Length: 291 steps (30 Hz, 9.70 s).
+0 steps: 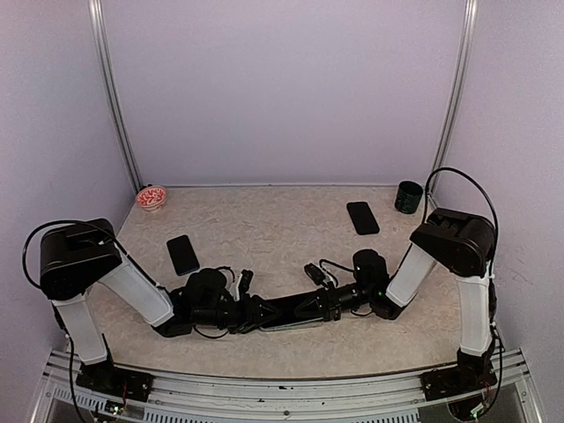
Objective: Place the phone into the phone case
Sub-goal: Pass from the right arm to the left, then press the bottom right corner of the phone case, then press the phone at the top left corner of the phone case, then press the bottom left corner of the phone case, then press the bottom right corner of the phone case, then pass from the left arm to the right
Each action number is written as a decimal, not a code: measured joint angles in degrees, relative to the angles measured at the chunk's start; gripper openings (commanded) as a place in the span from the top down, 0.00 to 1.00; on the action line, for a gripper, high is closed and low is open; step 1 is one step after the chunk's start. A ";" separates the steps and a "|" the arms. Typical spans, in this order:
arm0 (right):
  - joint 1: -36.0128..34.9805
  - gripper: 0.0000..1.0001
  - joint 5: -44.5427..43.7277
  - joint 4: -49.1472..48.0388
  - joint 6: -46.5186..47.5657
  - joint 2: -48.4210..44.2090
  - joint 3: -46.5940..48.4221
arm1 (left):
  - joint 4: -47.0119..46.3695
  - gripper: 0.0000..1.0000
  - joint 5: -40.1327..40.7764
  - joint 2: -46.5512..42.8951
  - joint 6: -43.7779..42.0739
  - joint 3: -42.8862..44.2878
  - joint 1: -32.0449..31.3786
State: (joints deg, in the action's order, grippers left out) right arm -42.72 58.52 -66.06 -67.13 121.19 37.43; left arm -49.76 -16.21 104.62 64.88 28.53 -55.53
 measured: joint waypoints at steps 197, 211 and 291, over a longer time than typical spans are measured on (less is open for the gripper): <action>-2.14 0.93 1.46 46.10 35.65 -41.20 1.36 | -2.03 1.00 -11.37 -25.51 -25.64 -0.02 0.44; -2.27 0.34 -5.88 63.52 45.24 -46.21 6.05 | 4.44 1.00 -12.07 -26.36 -30.40 2.16 0.31; -10.62 1.00 -3.52 84.17 63.52 -35.58 17.84 | 26.91 0.48 -22.08 -23.87 -40.39 12.17 -1.86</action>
State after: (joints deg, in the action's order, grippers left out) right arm -53.34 55.00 18.11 -3.62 85.60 55.27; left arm -22.85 -38.28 80.75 24.49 40.71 -57.39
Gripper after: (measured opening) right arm 0.084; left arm 0.370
